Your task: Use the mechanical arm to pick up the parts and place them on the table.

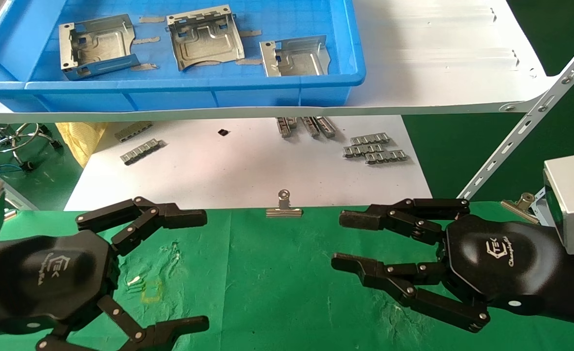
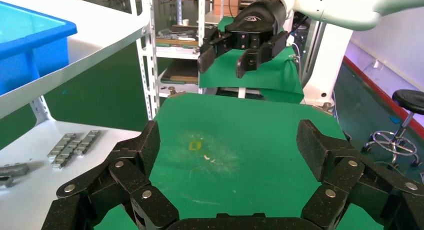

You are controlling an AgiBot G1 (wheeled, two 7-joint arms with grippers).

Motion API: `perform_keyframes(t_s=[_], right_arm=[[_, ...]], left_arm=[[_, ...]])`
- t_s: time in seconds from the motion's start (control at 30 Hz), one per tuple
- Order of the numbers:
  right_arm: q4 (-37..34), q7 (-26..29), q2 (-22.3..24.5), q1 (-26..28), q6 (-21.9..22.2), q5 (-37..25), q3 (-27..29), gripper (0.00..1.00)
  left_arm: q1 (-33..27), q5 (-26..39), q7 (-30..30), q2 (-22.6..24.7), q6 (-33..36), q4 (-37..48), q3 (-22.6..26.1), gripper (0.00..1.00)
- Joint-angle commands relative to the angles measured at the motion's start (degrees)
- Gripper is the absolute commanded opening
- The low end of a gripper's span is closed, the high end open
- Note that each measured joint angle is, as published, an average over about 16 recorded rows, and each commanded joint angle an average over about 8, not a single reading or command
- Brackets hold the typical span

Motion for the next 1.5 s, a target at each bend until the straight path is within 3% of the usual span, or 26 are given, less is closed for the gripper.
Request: perform_keyframes(t_s=[0.03,0.63,0.8,1.07,1.3,1.5], right_arm=[[0.0,0.0,0.0,0.0,0.0,0.0,0.0,0.0],[0.0,0.0,0.0,0.0,0.0,0.0,0.0,0.0],[0.0,0.0,0.0,0.0,0.0,0.0,0.0,0.0],[0.0,0.0,0.0,0.0,0.0,0.0,0.0,0.0],[0.0,0.0,0.0,0.0,0.0,0.0,0.0,0.0],[0.0,0.0,0.0,0.0,0.0,0.0,0.0,0.0]], left_arm=[[0.0,0.0,0.0,0.0,0.0,0.0,0.0,1.0],[-0.09,0.01,0.05,0.0,-0.02,-0.05,-0.04,1.0],[-2.65,0.77,0.04,0.47,-0.95,-0.35,-0.27,1.0],[-19.43,9.67,-1.54,6.14,-3.94,7.34,2.78,1.0],[-38.05,22.49,3.11,16.2,-5.99,27.17,8.58,1.0],[-49.53,31.98,8.19,24.77,-15.97,44.34,12.04,1.0]])
